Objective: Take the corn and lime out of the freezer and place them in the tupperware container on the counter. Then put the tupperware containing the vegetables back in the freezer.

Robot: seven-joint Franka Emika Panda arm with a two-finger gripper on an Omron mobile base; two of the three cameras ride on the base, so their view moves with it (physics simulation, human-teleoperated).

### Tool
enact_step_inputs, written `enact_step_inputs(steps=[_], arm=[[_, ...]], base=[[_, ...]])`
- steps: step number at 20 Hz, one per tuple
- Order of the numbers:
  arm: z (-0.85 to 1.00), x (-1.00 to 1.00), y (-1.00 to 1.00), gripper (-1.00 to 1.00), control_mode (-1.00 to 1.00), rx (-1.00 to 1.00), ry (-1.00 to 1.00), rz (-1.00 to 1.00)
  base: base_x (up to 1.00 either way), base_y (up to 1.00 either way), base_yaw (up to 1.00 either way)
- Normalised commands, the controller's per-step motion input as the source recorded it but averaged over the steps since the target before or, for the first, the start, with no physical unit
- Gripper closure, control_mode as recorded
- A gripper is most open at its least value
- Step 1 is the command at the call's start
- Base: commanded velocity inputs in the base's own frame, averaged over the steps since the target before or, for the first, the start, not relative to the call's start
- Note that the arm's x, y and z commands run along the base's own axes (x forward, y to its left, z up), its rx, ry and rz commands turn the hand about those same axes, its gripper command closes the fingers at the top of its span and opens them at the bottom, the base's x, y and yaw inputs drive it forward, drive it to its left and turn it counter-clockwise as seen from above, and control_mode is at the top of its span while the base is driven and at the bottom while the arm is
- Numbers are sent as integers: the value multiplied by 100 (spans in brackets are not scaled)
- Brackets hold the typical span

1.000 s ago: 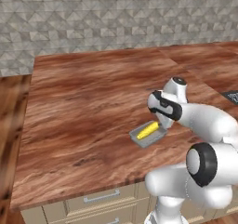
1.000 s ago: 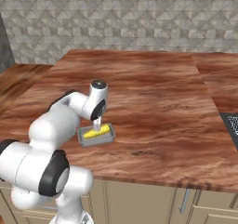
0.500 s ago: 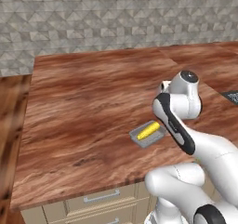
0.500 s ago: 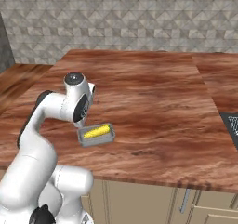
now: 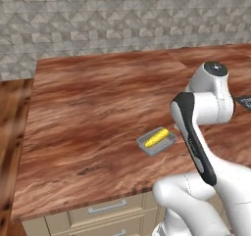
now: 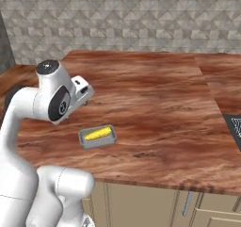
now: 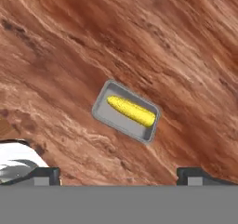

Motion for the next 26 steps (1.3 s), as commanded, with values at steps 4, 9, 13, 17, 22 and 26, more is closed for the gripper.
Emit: enact_step_inputs(steps=[4,9,13,17,22,26], arm=[[66,-95,0,-100,-100,40,5,-45],[42,-100,8,-100,-100,31,1,-42],[33,-100,5,-100,-100,12,0,-38],[22,-82,4,-100,-100,4,5,-26],[26,-47,1,-100,-100,2,12,-10],[6,-34,0,-100,-100,2,12,-2]], base=[[0,0,0],[0,0,0],[0,0,0],[0,0,0],[0,0,0],[0,0,0]])
